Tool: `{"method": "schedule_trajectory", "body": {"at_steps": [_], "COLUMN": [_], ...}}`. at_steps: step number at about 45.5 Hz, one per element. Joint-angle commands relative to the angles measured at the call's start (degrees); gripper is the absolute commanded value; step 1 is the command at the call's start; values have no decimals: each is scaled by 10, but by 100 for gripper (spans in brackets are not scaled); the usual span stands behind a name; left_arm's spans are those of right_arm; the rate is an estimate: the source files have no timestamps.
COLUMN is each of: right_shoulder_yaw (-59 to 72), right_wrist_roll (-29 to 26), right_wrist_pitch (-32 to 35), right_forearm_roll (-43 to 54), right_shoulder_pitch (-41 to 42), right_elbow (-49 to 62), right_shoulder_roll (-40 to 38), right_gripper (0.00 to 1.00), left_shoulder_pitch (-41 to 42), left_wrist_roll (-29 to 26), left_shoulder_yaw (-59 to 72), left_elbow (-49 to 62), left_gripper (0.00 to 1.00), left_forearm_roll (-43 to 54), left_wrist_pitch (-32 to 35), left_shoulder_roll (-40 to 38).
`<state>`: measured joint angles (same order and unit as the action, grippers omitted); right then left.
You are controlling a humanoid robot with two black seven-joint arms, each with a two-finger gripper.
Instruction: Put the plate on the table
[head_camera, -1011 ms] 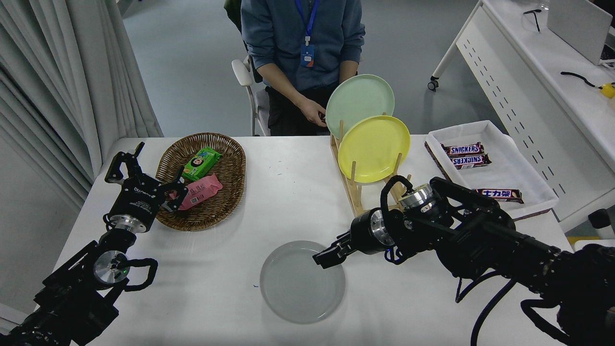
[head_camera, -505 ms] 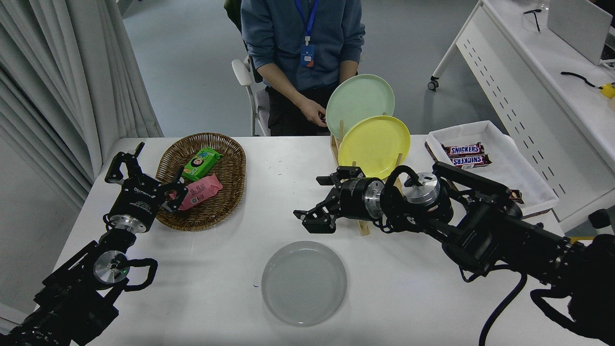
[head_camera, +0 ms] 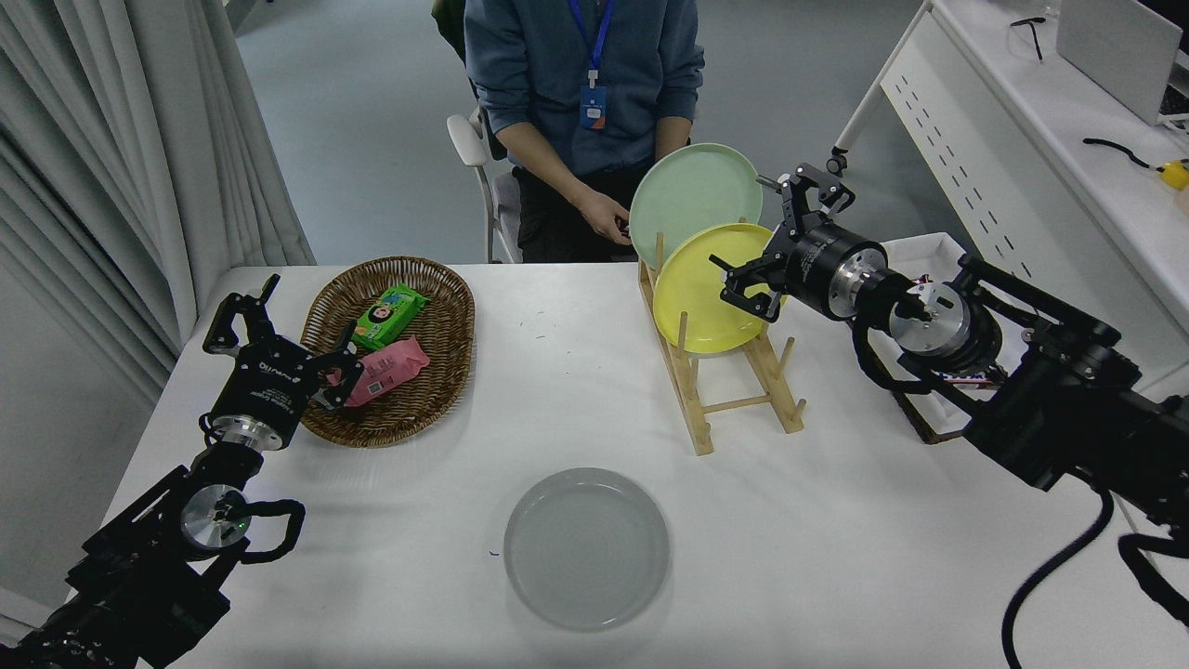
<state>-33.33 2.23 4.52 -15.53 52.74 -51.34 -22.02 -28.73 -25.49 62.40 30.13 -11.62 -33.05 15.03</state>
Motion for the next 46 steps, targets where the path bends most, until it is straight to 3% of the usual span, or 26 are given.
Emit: {"method": "schedule_trajectory", "body": {"at_steps": [1, 23, 46], "right_shoulder_yaw": [-91, -203, -284], "right_wrist_roll": [21, 1, 70], "right_wrist_pitch": [100, 209, 215], "right_forearm_roll": [36, 33, 33], "right_shoulder_pitch": [-59, -109, -115], "right_elbow": [62, 317, 377], "right_shoulder_roll": [3, 51, 114], "right_gripper": [99, 99, 99], "left_shoulder_pitch": [0, 0, 0], "left_wrist_roll": [0, 0, 0], "left_shoulder_yaw": [0, 0, 0], "left_elbow": [0, 0, 0], "left_gripper": [100, 100, 100], "left_forearm_roll": [0, -1, 0], "left_wrist_pitch": [0, 0, 0], "left_shoulder_roll": [0, 0, 0]}}
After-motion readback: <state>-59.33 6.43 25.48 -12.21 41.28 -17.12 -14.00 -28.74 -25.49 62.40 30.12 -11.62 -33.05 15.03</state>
